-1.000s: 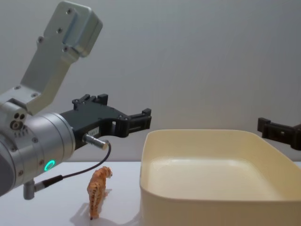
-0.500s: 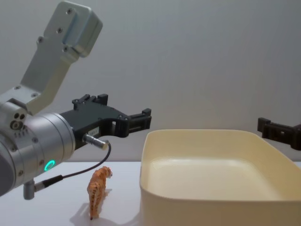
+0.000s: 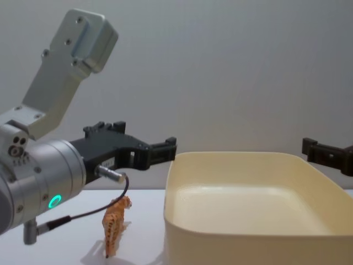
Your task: Pick up the toy alternately with two hands and place it into the central storage box.
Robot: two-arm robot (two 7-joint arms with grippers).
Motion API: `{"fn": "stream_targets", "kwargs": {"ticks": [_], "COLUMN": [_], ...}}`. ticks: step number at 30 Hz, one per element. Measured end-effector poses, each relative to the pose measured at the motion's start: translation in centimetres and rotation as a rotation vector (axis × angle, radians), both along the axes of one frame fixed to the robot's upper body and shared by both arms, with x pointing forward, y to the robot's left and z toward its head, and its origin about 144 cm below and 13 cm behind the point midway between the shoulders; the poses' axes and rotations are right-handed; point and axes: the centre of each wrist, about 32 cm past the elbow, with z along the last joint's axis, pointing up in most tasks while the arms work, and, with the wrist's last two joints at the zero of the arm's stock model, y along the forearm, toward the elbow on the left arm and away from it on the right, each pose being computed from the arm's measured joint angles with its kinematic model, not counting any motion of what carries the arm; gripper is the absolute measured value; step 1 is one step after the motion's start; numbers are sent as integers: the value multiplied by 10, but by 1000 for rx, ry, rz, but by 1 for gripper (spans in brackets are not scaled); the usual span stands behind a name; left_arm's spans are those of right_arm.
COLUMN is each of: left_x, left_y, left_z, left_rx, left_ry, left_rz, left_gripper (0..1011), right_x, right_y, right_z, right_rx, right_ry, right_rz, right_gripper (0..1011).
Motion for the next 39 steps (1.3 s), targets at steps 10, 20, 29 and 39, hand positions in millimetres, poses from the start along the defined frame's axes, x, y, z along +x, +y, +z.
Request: {"fn": "stream_targets", "kwargs": {"ticks": [10, 20, 29, 39], "left_x": [-13, -16, -11, -3], "left_y": [-2, -4, -4, -1], "left_z": [0, 1, 0, -6], "left_rx": [-14, -14, -11, -2], "left_ry": [117, 200, 256, 316], "left_rz": [38, 93, 133, 174], "left_gripper": [1001, 1001, 1001, 1002], "right_x": [0, 0, 0, 0], "right_y": [0, 0, 0, 0], "right_z": [0, 0, 0, 0], "right_rx": [0, 0, 0, 0], "right_ry": [0, 0, 0, 0], "right_rz": [0, 0, 0, 0], "right_gripper": [1001, 1001, 1001, 1001]}}
